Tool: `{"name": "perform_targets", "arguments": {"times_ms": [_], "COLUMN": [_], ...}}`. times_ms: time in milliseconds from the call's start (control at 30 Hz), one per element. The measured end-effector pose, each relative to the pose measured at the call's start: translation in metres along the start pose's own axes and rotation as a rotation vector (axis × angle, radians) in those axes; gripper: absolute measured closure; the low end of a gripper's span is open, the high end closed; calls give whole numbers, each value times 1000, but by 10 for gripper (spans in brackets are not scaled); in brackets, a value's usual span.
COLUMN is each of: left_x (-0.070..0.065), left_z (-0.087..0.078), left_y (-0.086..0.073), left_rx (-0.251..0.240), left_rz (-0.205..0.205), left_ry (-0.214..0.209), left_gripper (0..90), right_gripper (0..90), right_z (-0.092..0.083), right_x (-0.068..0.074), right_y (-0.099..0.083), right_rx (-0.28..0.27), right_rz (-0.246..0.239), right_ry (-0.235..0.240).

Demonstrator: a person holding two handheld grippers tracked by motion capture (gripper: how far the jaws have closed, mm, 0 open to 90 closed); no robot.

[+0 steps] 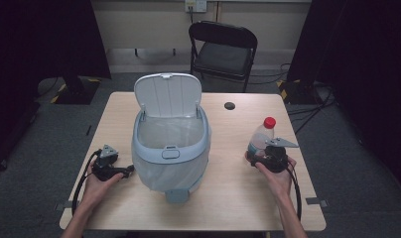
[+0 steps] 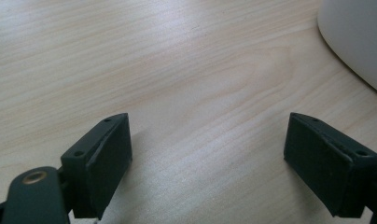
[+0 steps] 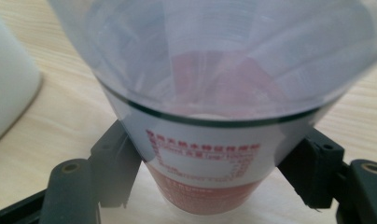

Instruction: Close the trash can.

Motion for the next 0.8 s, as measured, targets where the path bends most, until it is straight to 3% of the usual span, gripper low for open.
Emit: {"name": "perform_targets", "arguments": {"times_ms": [100, 267, 433, 567, 800], "left_x": [0, 0, 0, 0, 0], "left_z": [0, 0, 0, 0, 0], "left_y": [0, 0, 0, 0, 0], "left_rx": [0, -2, 1, 1, 2], "left_rz": [1, -3, 1, 1, 4], "left_ry": [-1, 2, 0, 1, 3], "left_gripper": [146, 148, 147, 147, 145], "right_gripper": [275, 277, 278, 279, 277], "right_z": [-3, -13, -26, -36, -51], "right_x": [6, 18, 33, 38, 56], "right_y": [-1, 7, 15, 24, 37], "right_rx": [-8, -52, -78, -108, -133], "right_rz": [-6, 23, -17, -1, -36], "right_ry": [14, 65, 111, 152, 197]}}
Point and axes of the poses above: each handheld gripper's, and its own axes: z roughly forward along the jaws, y roughly out of its top, x roughly to its left, the point moved 7 cm from there along z, roughly forward along the jaws, and after that the axes turned 1 degree about -y, right-handed, at the moved point
